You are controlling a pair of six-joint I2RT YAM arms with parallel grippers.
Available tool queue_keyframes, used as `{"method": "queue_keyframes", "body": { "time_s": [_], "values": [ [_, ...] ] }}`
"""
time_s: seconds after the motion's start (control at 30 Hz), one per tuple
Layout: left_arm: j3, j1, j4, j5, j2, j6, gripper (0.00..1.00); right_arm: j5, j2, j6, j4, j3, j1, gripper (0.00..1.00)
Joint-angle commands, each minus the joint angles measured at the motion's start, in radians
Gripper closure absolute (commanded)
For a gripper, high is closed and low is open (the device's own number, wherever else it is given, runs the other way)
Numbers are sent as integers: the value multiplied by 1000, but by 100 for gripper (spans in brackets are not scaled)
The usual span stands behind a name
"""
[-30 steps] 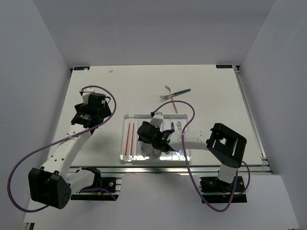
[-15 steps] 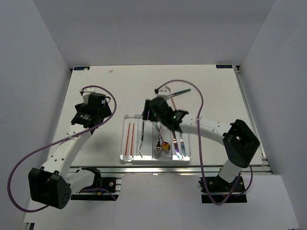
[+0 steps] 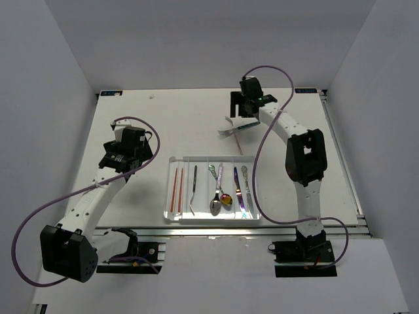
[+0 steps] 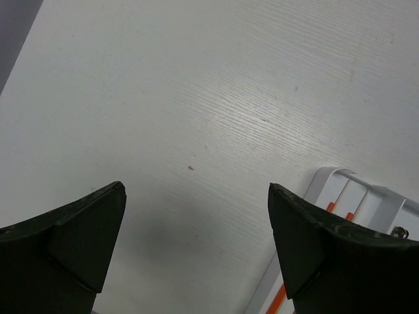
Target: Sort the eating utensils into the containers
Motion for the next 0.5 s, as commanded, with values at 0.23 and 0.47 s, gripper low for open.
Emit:
{"method": "queue_keyframes", "body": {
  "time_s": [0.23,0.47],
  "values": [
    [-8,1,19,3,11,8,2,347,-24,530,-32,-35,-49,11],
    [-8,1,22,18,5,13,2,487,110,654,-128,86,-9,15]
  ]
}}
